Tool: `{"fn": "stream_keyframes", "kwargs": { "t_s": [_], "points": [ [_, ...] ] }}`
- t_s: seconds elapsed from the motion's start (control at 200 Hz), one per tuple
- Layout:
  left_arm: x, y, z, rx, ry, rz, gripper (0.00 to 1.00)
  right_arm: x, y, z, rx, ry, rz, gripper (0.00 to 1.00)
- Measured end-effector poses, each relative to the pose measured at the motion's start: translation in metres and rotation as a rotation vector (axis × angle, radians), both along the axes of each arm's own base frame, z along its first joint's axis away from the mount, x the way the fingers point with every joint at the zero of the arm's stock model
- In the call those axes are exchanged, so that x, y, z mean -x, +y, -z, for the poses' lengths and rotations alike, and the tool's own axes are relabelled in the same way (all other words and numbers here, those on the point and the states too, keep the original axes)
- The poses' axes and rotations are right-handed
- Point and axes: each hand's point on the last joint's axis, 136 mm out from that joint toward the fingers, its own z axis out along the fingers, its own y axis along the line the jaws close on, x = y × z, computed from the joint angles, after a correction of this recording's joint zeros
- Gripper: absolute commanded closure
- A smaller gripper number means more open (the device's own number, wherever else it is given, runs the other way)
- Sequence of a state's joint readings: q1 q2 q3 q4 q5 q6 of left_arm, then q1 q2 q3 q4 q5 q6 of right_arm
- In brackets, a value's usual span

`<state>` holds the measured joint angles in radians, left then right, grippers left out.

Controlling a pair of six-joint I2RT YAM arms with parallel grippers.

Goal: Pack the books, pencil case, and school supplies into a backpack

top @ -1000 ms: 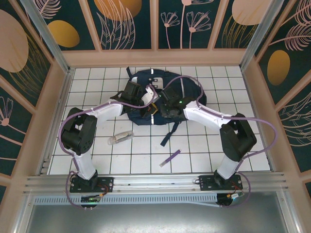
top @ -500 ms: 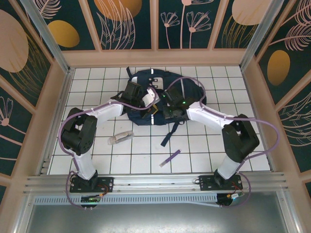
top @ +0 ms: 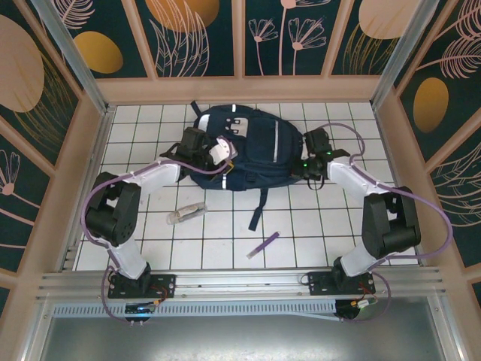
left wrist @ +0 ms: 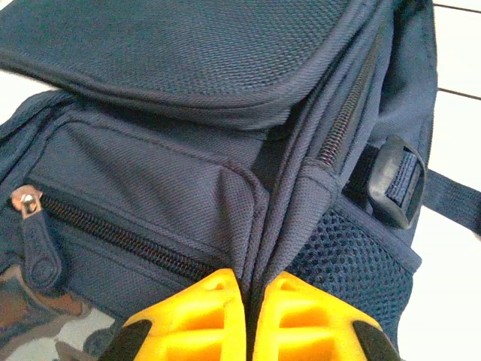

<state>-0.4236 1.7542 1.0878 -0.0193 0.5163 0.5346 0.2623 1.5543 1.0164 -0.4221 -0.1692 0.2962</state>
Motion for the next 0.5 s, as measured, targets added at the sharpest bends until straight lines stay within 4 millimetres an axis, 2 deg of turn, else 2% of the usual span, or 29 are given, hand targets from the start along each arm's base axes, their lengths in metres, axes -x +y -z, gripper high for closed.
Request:
{"fn": "stream_keyframes", "kwargs": {
  "t_s": [0.13,0.26,0.29,0.355,0.4,0.5],
  "points": [
    [-0.011,0.006,-0.009,0.032,-0.031,-0.022,1.00,-0.003,-0.004,-0.011,-0.041,-0.036,0.004,1.00],
    [-0.027,0.016,-0.017,0.060,-0.046,-0.105,0.80,-0.001,0.006,-0.022,-0.096,-0.068,-0.066,1.00],
    [-0.033,0.020,-0.018,0.064,-0.042,-0.149,0.75,-0.001,0.011,-0.025,-0.116,-0.076,-0.093,1.00],
    [-0.048,0.031,-0.019,0.072,-0.027,-0.251,0.56,0.003,0.024,-0.028,-0.158,-0.087,-0.154,1.00],
    [-0.060,0.040,-0.021,0.079,-0.017,-0.321,0.48,0.008,0.036,-0.030,-0.180,-0.091,-0.198,1.00],
    [-0.087,0.063,-0.027,0.126,0.035,-0.499,0.46,0.021,0.072,-0.036,-0.216,-0.108,-0.311,1.00]
  ]
}}
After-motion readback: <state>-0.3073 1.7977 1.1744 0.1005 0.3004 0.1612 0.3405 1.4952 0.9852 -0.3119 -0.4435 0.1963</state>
